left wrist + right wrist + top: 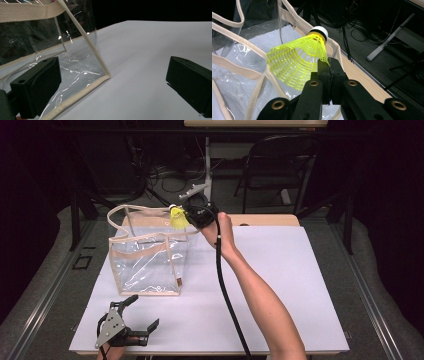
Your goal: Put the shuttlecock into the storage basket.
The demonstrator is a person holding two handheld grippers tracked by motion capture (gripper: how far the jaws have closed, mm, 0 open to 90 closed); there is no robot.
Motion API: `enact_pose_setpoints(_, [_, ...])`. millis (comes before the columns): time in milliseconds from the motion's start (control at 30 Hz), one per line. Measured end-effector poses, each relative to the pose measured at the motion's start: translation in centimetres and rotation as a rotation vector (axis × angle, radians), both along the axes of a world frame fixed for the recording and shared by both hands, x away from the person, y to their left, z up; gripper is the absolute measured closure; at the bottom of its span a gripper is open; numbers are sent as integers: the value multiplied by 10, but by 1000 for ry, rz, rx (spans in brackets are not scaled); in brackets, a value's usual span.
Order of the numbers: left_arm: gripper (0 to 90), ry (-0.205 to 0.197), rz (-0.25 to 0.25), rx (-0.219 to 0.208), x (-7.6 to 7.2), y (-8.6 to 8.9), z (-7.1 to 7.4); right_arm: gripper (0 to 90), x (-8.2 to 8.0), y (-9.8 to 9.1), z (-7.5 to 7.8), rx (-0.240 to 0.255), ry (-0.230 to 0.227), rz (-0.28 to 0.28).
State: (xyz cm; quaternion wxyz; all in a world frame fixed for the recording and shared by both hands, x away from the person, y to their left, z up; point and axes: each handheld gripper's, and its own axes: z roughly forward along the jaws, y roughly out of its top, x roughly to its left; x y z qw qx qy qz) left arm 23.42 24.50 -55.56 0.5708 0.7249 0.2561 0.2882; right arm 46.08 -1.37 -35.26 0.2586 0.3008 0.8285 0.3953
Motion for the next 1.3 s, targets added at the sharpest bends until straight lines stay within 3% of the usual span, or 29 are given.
enact_pose_setpoints(800, [0, -1, 1, -3, -1, 1, 0, 892, 6, 9, -14, -48, 8, -23])
enact_pose_setpoints(1300, [0, -3, 1, -1, -1, 1, 0, 884, 9, 14, -24, -82, 41, -24])
